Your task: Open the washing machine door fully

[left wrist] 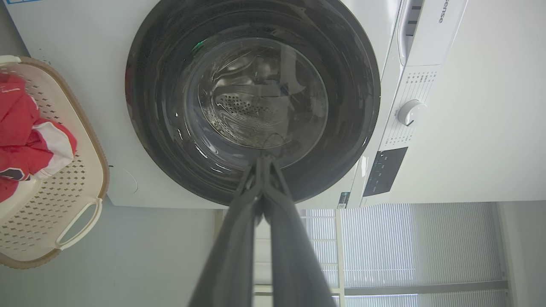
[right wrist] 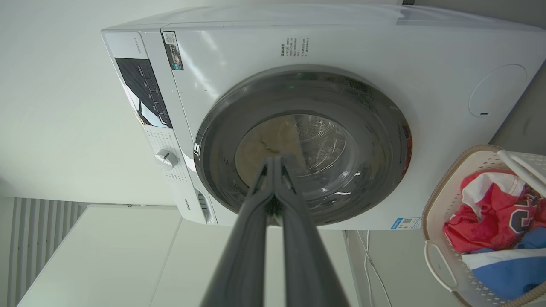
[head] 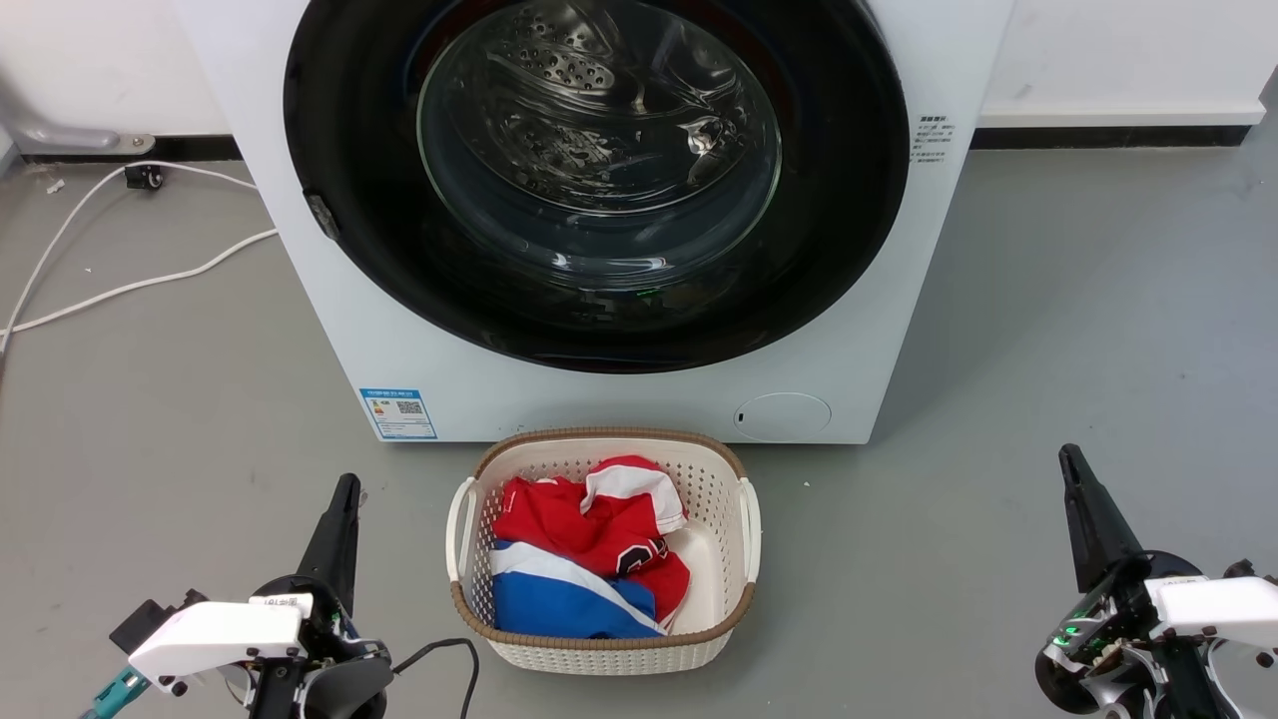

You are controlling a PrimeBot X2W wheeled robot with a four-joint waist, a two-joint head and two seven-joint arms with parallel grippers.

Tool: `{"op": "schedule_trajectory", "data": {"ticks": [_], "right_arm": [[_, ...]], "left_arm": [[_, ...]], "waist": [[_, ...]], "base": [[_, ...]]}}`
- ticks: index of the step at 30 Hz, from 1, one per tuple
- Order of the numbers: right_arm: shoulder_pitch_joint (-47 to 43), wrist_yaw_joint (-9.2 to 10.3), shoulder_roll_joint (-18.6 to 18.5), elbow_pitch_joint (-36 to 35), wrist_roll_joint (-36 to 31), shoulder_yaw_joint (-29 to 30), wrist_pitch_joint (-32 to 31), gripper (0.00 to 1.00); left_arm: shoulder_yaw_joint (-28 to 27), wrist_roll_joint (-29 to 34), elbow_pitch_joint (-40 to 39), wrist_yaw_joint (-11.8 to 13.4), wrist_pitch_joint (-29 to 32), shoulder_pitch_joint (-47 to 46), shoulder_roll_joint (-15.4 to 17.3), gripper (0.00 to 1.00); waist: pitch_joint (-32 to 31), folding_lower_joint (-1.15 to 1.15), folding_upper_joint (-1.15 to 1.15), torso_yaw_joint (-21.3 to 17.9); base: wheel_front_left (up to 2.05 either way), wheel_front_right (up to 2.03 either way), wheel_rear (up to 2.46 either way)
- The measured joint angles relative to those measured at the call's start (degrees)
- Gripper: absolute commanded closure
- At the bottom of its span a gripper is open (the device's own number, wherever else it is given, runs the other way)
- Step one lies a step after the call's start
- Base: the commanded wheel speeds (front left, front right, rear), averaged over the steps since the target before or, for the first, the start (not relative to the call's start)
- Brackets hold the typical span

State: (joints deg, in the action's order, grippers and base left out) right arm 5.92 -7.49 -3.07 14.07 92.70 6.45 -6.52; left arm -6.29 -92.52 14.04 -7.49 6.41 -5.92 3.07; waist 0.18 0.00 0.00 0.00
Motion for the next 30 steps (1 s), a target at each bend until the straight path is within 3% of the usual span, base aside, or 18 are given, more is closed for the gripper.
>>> {"op": "schedule_trajectory", "data": {"ticks": [18, 19, 30], "right_arm": [[-0.05, 0.0, 0.04, 0.08, 0.01, 0.02, -0.07, 1.0], [-0.31, 0.0, 0.05, 0.46, 0.03, 0.0, -0.07, 0.0], [-3.39, 0.01, 0.25, 2.02, -0.62, -0.77, 1.78, 0.0]], "left_arm": [[-0.02, 0.0, 0.09, 0.0, 0.04, 0.04, -0.05, 1.0], [0.03, 0.0, 0.53, 0.0, 0.01, 0.22, -0.09, 0.0], [0.3, 0.3, 2.53, 0.0, -1.89, 3.11, -0.42, 0.0]], "waist": [[0.0, 0.0, 0.0, 0.0], [0.0, 0.0, 0.0, 0.0], [0.08, 0.0, 0.0, -0.06]], "base": [[0.0, 0.0, 0.0], [0.0, 0.0, 0.0], [0.0, 0.0, 0.0]]}}
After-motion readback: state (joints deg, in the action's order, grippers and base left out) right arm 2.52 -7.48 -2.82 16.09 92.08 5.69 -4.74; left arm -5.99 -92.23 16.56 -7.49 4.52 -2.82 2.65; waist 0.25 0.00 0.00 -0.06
